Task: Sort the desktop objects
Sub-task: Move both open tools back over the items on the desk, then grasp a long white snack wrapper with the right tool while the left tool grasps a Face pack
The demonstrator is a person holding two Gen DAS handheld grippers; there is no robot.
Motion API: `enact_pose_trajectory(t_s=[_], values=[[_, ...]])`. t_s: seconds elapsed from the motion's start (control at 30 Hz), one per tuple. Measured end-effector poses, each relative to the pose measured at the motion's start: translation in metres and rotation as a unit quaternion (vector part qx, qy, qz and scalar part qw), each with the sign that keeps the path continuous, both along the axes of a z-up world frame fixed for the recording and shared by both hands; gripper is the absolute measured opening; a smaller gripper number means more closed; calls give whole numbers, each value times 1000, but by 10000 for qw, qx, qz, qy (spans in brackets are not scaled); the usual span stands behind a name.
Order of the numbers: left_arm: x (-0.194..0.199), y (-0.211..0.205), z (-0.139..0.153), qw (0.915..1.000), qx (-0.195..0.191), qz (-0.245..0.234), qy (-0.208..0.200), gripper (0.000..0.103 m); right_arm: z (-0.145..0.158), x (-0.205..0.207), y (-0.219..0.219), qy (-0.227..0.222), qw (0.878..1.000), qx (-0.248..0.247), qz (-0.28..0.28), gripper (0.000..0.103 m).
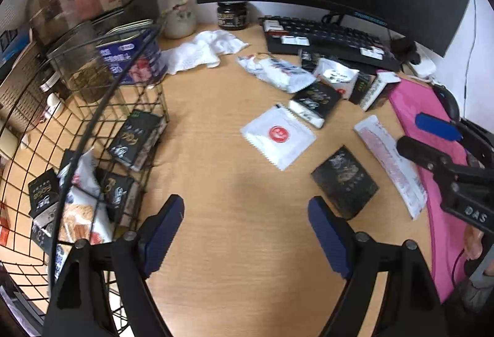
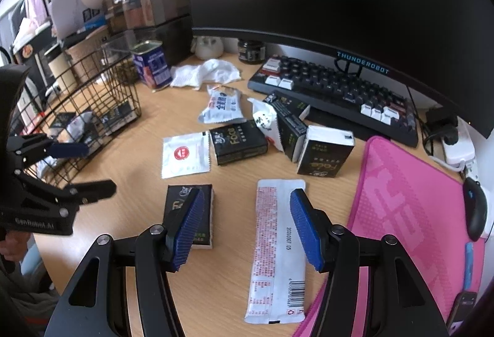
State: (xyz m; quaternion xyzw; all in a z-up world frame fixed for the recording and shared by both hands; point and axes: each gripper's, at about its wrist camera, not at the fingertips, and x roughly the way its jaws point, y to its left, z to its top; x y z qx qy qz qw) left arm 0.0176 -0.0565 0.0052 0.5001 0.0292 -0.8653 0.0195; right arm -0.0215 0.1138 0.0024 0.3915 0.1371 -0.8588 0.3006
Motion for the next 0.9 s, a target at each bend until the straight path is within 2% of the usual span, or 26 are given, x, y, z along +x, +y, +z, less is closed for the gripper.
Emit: enact_pose_trajectory(t_s=[0.17,0.37,0.63,0.8,0.9], values=[[-11,42,-7,9984,53,-545,-114,84,-4,-10,11,75,9996,196,-199,57],[-35,72,-23,9970,155,-692,-307,84,-27,-18,30,-242,9989,296,-272,57],[-60,75,-44,9966,382,-516,-516,84,-39,-24,47,-344,9981,320,-400,58],[-57,67,-46,9970,237,-514,-525,84,-42,-24,43,-375,9982,330,-332,58],[-51,60,-45,9974,114,-510,-488,78,-46,-21,36,-410,9982,354,-260,59]])
